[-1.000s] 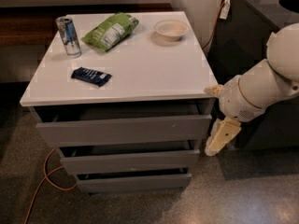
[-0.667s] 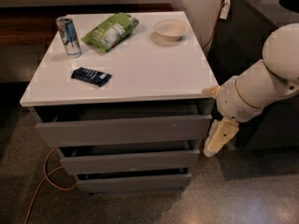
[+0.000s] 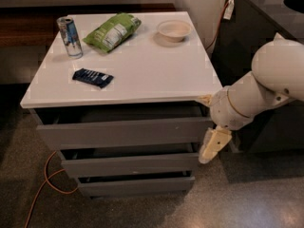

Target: Place rxbar blueberry into top drawer

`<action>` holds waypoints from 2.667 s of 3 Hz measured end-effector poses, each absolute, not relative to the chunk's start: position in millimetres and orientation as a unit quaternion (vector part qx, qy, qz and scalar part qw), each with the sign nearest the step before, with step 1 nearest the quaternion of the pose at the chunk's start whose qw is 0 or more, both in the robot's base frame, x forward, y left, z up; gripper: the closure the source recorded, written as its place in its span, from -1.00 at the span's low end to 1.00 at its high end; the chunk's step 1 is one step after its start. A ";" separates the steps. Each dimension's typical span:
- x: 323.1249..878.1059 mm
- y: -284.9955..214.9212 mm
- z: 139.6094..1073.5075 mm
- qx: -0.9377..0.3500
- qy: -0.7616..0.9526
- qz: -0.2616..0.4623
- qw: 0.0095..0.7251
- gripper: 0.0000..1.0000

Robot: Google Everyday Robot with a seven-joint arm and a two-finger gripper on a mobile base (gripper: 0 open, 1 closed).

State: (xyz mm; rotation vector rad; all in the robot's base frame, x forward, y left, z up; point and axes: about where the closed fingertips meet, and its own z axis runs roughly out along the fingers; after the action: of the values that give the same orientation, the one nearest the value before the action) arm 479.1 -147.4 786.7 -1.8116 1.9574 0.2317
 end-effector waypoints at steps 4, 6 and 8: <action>509.3 -116.6 720.7 -0.699 0.674 0.065 0.230 -1.00; 539.7 -114.2 686.1 -0.714 0.656 0.031 0.245 -1.00; 570.1 -100.1 658.2 -0.717 0.644 0.024 0.263 -0.95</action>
Offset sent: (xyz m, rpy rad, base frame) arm 0.0176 0.0221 -0.0526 -0.0014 -0.0021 0.0634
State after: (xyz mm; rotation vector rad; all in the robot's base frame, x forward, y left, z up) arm 570.1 -100.1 658.2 -1.9401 1.7426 0.0658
